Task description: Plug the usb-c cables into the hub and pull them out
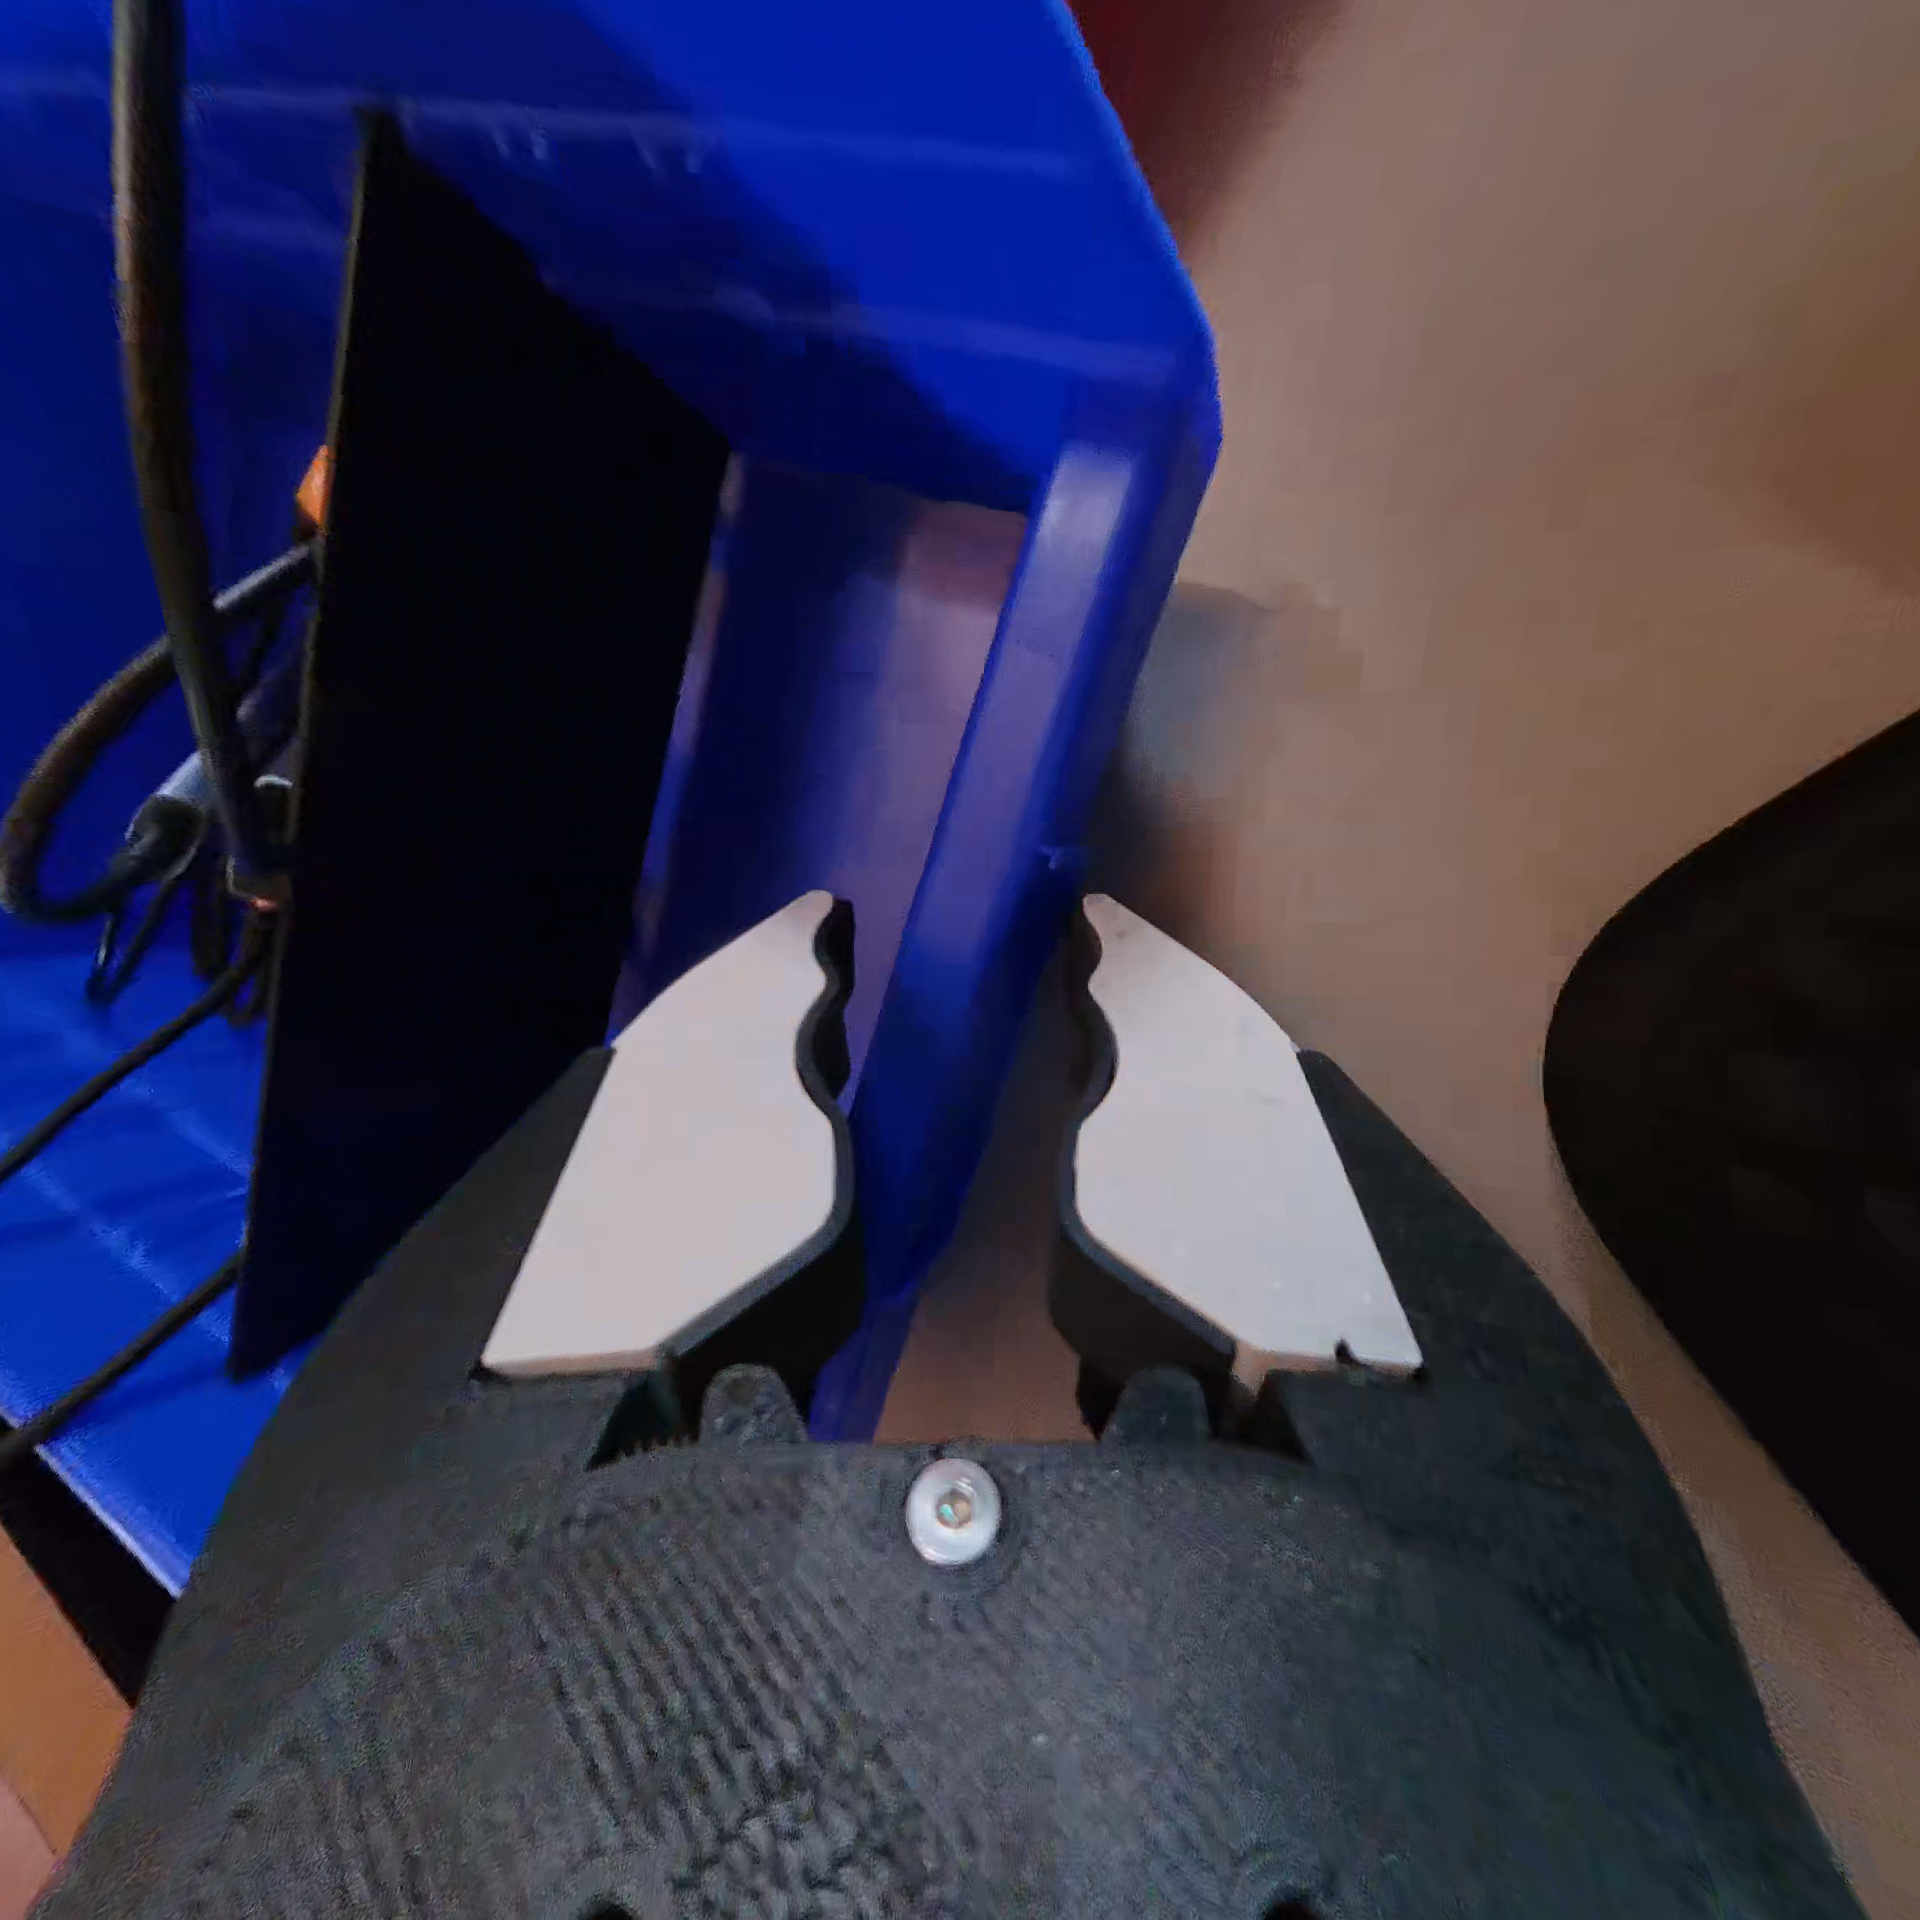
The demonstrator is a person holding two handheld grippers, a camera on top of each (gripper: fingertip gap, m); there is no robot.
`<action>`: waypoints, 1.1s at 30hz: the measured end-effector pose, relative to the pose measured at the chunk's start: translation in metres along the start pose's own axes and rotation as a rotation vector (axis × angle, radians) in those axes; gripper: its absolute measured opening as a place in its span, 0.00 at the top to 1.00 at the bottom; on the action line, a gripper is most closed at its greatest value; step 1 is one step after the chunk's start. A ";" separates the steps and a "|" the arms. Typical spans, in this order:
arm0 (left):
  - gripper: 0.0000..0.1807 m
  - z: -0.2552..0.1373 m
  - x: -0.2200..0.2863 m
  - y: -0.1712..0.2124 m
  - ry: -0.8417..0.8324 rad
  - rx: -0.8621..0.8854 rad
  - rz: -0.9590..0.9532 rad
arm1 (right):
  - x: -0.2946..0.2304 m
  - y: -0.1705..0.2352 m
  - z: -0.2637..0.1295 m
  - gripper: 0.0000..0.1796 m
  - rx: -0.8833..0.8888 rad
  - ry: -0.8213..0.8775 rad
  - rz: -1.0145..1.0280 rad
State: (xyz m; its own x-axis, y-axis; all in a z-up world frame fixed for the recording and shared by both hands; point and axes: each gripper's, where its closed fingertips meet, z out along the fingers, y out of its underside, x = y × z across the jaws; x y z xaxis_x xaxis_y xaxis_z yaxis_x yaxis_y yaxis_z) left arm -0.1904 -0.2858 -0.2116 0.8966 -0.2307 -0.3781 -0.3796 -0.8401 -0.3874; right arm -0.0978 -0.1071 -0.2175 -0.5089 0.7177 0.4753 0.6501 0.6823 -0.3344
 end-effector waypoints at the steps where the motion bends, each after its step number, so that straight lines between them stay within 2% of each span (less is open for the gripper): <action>1: 0.79 0.002 -0.001 -0.002 -0.010 0.002 0.007 | -0.006 0.009 -0.007 0.82 0.008 -0.008 0.001; 4: 0.82 0.004 -0.001 -0.008 -0.062 0.008 0.078 | -0.023 0.044 -0.031 0.82 0.008 -0.011 0.013; 9: 0.82 0.008 -0.002 -0.016 -0.076 0.030 0.093 | -0.037 0.112 -0.067 0.82 -0.032 0.029 0.080; 17: 0.84 0.024 -0.006 -0.041 -0.002 0.092 0.026 | -0.008 0.204 -0.087 0.82 -0.135 0.075 0.196; 21: 0.84 0.031 -0.016 -0.045 -0.004 0.090 0.015 | 0.017 0.229 -0.082 0.83 -0.147 0.079 0.192; 28: 0.84 0.038 -0.029 -0.046 -0.003 0.085 0.001 | 0.055 0.248 -0.067 0.83 -0.169 0.101 0.168; 31: 0.84 0.041 -0.036 -0.046 -0.021 0.098 -0.004 | 0.070 0.255 -0.062 0.82 -0.181 0.153 0.177; 33: 0.83 0.042 -0.042 -0.045 -0.043 0.116 -0.016 | 0.082 0.261 -0.064 0.77 -0.194 0.225 0.233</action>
State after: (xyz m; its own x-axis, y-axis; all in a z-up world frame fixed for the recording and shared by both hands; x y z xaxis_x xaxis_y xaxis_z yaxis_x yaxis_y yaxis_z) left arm -0.2202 -0.2177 -0.2133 0.8931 -0.1945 -0.4056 -0.3912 -0.7808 -0.4872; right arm 0.0668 0.1206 -0.2137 -0.2124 0.7874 0.5787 0.8395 0.4501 -0.3043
